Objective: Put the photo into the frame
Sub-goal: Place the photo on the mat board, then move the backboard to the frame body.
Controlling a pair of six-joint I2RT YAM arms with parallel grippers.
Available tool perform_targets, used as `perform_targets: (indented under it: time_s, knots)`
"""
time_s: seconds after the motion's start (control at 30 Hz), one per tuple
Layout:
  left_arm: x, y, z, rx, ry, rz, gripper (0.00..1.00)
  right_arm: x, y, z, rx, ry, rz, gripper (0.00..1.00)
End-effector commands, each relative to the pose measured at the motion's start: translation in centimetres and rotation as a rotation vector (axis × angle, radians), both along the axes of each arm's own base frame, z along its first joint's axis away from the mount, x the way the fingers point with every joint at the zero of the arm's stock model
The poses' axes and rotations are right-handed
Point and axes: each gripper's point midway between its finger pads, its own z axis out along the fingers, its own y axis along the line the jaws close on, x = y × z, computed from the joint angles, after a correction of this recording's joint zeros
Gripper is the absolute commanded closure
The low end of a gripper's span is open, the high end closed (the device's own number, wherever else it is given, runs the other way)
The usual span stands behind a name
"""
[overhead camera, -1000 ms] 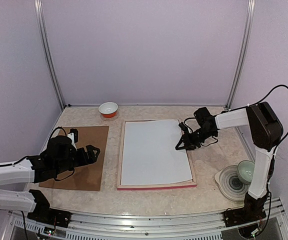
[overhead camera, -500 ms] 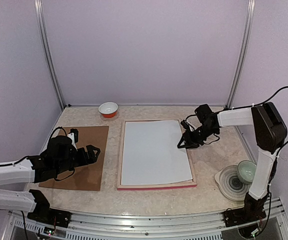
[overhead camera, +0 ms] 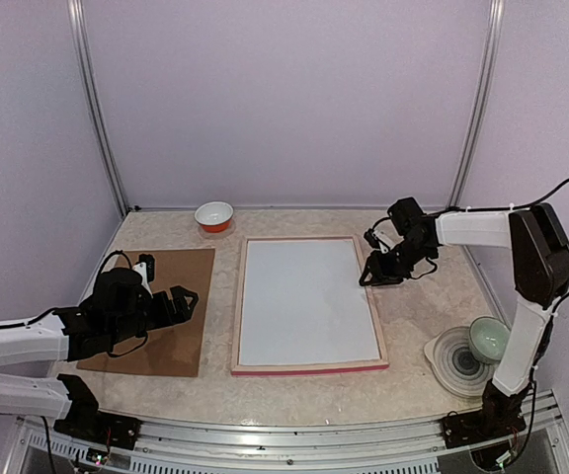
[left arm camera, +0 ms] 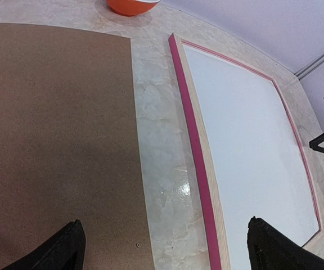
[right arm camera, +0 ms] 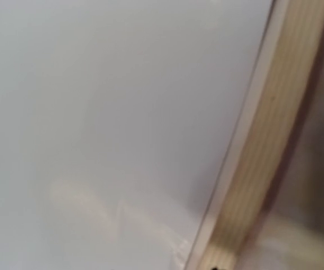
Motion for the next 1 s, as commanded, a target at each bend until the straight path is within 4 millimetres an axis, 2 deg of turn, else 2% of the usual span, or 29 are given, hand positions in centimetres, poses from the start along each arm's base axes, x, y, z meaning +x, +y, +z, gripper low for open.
perform_targets:
  time_s: [0.0,0.27,0.47,0.67,0.8,0.97]
  knots:
    - [0.3,-0.1,0.4,-0.017,-0.016,0.004,0.01,0.4,0.3,2.3,0.000,-0.065,0.017,0.64]
    - [0.4,0.0,0.4,-0.017,-0.012,0.010,0.01,-0.3,1.9,1.6,0.005,-0.058,0.069,0.67]
    - [0.5,1.5,-0.5,0.015,0.022,0.084,0.01,-0.6,3.1,2.1,-0.021,-0.102,0.109,0.63]
    - [0.7,3.6,-1.7,0.008,0.079,0.164,0.01,-1.1,5.1,3.2,-0.036,-0.166,0.166,0.36]
    - [0.9,4.9,-2.1,0.001,0.103,0.203,0.01,-1.0,6.3,4.5,-0.061,-0.228,0.189,0.03]
    - [1.2,6.4,-1.7,-0.003,0.109,0.260,0.01,0.2,7.0,8.2,-0.108,-0.370,0.168,0.01]
